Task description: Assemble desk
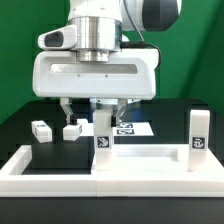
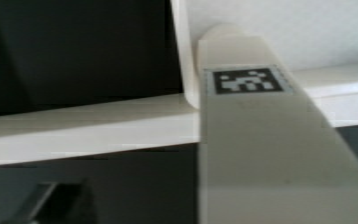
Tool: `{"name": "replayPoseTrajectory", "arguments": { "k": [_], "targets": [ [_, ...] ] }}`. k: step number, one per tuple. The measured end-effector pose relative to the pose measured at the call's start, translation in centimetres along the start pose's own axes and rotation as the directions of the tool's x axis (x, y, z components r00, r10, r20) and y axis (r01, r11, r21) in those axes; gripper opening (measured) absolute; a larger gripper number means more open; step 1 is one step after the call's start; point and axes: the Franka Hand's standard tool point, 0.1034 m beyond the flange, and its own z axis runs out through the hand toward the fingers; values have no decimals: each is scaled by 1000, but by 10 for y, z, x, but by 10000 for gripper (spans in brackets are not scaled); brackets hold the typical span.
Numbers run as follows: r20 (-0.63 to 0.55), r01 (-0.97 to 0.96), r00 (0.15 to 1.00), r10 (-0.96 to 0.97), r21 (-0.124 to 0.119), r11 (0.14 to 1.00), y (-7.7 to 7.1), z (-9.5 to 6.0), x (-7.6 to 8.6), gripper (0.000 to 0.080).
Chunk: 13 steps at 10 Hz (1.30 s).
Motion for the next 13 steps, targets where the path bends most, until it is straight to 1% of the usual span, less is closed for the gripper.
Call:
{"name": "replayPoseTrajectory", "arguments": {
  "k": [1,2,4,7,8,9,10,11,12,13],
  "targets": [
    [1,-60,998,60,0,998,0,0,0,287],
    [1,-108,994,108,0,994,0,0,0,287],
    [1,-262,965,262,0,965,0,1,0,288],
    [7,-441,897,441,2,898,-2,1,-2,288],
    [23,-615,788,615,-13,788,-2,1,-4,288],
    [35,-707,706,707,-24,707,-3,1,-5,288],
    [66,-826,558,827,-46,561,-4,1,-8,290],
    [97,-903,417,904,-70,424,-7,0,-10,291],
    [123,-945,303,945,-85,315,-10,0,-10,291],
    [147,-984,139,979,-94,153,-11,0,-10,291]
  ]
}}
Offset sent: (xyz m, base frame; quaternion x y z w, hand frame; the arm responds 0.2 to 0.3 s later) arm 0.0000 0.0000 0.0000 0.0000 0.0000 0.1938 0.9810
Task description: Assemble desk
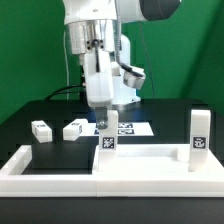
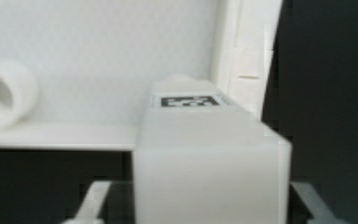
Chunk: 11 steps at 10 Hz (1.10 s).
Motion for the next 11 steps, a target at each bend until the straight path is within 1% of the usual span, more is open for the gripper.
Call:
{"name": "replayPoseTrajectory", "arguments": {
  "k": [1,3,4,5,6,7,8,9,10,11],
  "targets": [
    [7,-88,996,88,-1,996,0,0,0,292],
    [16,-194,981,194,-5,981,1,0,0,292],
    [15,-215,976,215,-5,977,1,0,1,292],
    [15,-221,975,221,-5,975,1,0,0,365],
    [14,-201,980,201,-5,980,1,0,0,365],
    [11,-155,988,155,-5,988,1,0,-1,547],
    [-33,-11,999,11,7,1000,1,3,-6,547],
    [-55,134,990,-132,32,990,2,4,-17,628],
    [-63,245,968,-242,34,969,7,4,-20,643],
    [-66,312,949,-310,26,950,7,4,-17,643]
  ]
}}
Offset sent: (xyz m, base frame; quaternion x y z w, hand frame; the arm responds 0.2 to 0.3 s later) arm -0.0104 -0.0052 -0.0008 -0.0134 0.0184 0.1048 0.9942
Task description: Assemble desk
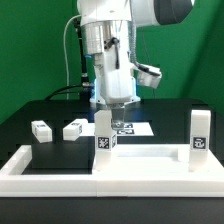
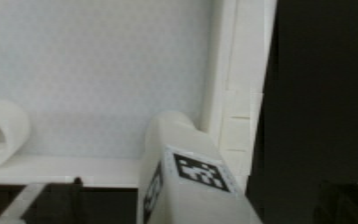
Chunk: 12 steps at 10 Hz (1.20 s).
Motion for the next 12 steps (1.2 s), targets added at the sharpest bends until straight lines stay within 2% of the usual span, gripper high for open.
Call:
{"name": "replayPoseTrajectory", "arguments": {
  "k": [2,4,5,6,8,10,11,12],
  "targets": [
    [-2,134,991,-134,-2,991,0,1,1,648],
    [-25,495,868,-495,1,869,-1,4,10,649],
    [-15,593,805,-593,-2,805,0,8,8,649],
    [-5,660,751,-660,-26,751,0,9,0,649],
    [-8,636,771,-637,-25,771,0,9,1,649],
    [-11,588,809,-588,-28,808,2,9,4,400],
    [-4,520,854,-520,-36,854,6,10,5,400],
    [-6,461,887,-462,-35,887,6,10,5,294]
  ]
}}
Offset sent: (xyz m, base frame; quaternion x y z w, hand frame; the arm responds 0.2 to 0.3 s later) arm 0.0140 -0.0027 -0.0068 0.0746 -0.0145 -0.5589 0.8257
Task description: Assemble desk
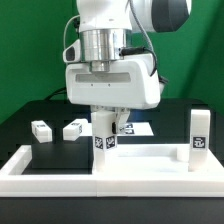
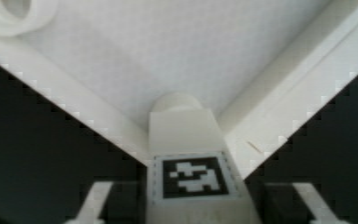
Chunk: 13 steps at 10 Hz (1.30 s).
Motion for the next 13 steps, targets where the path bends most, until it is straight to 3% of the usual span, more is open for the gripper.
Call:
{"name": "replayPoseTrajectory", "arguments": {
  "k": [3,5,9,13],
  "targets": [
    [1,-174,985,174,0,985,-1,0,-1,294],
    [45,-493,869,492,18,870,-5,2,-2,293],
    [85,-843,530,843,-50,535,-15,3,3,294],
    [76,-931,353,932,-65,358,-16,2,2,300]
  ]
}}
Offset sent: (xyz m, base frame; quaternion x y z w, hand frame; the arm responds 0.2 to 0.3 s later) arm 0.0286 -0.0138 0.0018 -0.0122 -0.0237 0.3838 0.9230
